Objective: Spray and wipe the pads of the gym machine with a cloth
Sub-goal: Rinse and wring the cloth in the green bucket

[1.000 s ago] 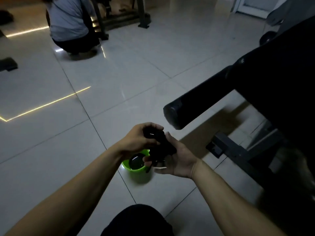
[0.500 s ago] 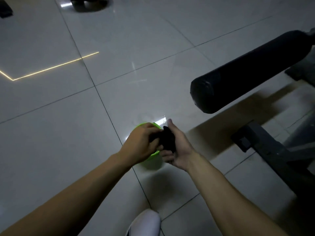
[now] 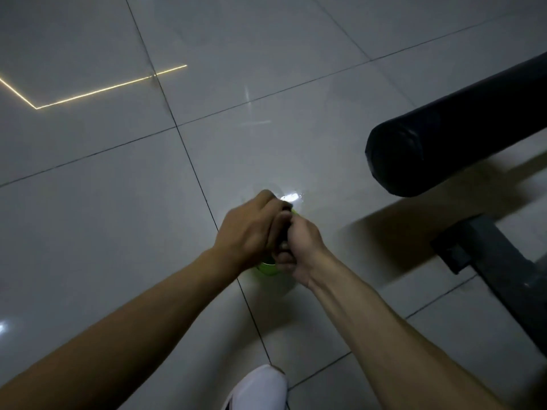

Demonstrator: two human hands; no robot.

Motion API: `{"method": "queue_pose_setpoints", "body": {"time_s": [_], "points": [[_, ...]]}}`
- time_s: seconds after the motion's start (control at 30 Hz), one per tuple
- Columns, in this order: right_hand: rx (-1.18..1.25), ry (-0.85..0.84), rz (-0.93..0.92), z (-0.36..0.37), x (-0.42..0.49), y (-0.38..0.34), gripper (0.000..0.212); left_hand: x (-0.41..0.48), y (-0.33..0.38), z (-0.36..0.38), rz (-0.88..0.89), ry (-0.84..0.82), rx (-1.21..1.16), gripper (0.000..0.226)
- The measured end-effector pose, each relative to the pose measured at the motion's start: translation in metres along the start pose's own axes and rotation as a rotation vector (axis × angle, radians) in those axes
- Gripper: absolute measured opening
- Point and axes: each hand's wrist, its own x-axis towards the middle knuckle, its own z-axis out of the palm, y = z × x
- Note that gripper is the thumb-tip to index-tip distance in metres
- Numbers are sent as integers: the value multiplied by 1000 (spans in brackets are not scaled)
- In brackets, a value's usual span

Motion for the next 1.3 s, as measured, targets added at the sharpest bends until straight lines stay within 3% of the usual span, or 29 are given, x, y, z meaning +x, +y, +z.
{"method": "queue_pose_setpoints", "body": {"time_s": [0.07,0.17,0.33,0.43,0.53,0.67,0.73,0.8,0.87,0.97,1.03,1.13,1.2,1.3], "points": [[-4,56,-68,9,6,-6,46,14,-4,-4,-26,67,6,49],[-152,168,-143,15,17,-12,63,25,-7,-6,-120,78,27,51],[-537,287,-368,9,21,-19,81,35,-9,-2,-352,-78,-84,52],[-747,311,-453,2,20,-11,75,35,-16,3,-438,-198,-208,51],[-729,314,-434,-3,24,0,63,32,-19,10,-548,-234,-295,49],[-737,187,-454,-4,21,4,57,29,-22,13,-838,-230,-451,66],[-700,160,-465,-3,18,7,52,27,-22,11,-920,-228,-413,75],[-673,200,-441,0,19,7,51,27,-18,8,-894,-197,-231,80],[-483,246,-294,4,20,6,50,27,-12,4,-825,-71,-86,71],[56,135,59,2,18,-1,36,20,-5,-1,-477,134,-140,48],[254,43,185,-2,16,-7,38,11,-4,-1,-239,79,-120,47],[211,42,202,1,11,-13,42,4,-3,4,-155,-49,17,55],[58,85,117,5,9,-15,38,8,-5,4,-161,-39,47,57],[-133,169,-41,10,11,-18,54,19,-9,0,-117,65,149,58]]}}
